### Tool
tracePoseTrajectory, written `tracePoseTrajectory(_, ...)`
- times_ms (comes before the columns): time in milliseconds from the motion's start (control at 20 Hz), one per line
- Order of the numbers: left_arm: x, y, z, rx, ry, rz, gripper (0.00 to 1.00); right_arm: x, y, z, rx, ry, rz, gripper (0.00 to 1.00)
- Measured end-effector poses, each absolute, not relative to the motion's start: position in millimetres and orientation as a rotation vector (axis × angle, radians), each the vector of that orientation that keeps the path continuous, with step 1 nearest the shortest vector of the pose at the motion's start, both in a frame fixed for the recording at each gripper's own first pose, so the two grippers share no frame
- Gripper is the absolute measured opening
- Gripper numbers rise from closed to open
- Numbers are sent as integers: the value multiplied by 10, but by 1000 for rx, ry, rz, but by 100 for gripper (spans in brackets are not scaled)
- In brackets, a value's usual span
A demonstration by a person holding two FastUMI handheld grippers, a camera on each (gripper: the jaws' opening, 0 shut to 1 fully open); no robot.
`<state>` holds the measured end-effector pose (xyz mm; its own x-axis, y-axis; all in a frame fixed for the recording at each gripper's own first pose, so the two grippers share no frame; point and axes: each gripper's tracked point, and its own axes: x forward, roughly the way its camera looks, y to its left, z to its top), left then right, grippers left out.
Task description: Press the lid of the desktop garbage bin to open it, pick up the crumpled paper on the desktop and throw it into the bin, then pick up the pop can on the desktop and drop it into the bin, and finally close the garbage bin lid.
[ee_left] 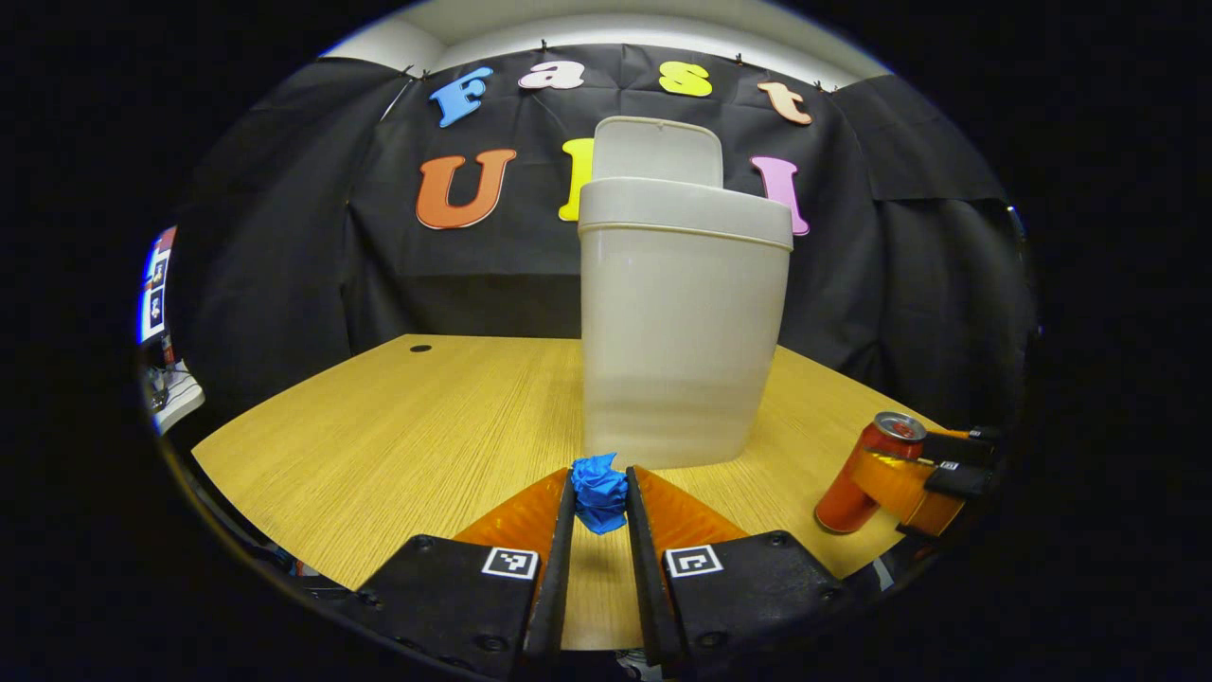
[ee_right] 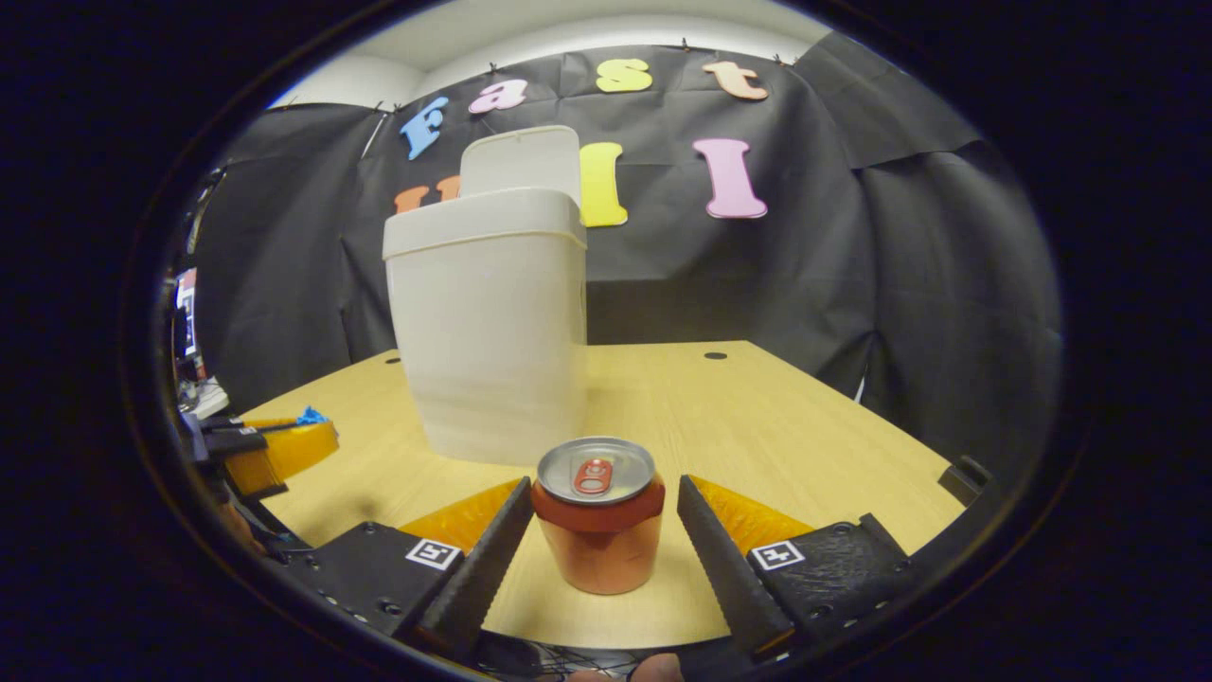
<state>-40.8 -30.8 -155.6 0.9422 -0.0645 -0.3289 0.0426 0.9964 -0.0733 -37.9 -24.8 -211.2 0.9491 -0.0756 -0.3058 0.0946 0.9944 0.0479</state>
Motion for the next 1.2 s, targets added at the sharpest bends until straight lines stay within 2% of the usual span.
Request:
tracePoseTrajectory(600, -34, -55, -543, -82, 134, -35, 35, -318, -192, -2563, 68, 431, -100, 96)
tracePoseTrajectory(650, 5, -49, -437, -87, 114, -41, 38, -315, -203, -2584, 64, 437, -100, 96)
tracePoseTrajectory(700, 50, -48, -331, -93, 96, -47, 35, -314, -203, -2596, 69, 443, -98, 96)
tracePoseTrajectory(950, 269, -124, 237, -103, 17, -92, 34, -272, -230, -2688, 87, 471, -98, 98)
tracePoseTrajectory(1050, 334, -178, 396, -118, -6, -114, 34, -259, -232, -2699, 92, 472, -96, 94)
tracePoseTrajectory(1150, 420, -250, 511, -111, -16, -130, 34, -264, -203, -2699, 86, 478, -87, 83)
tracePoseTrajectory(1200, 483, -268, 547, -104, -17, -136, 34, -262, -193, -2680, 81, 478, -78, 84)
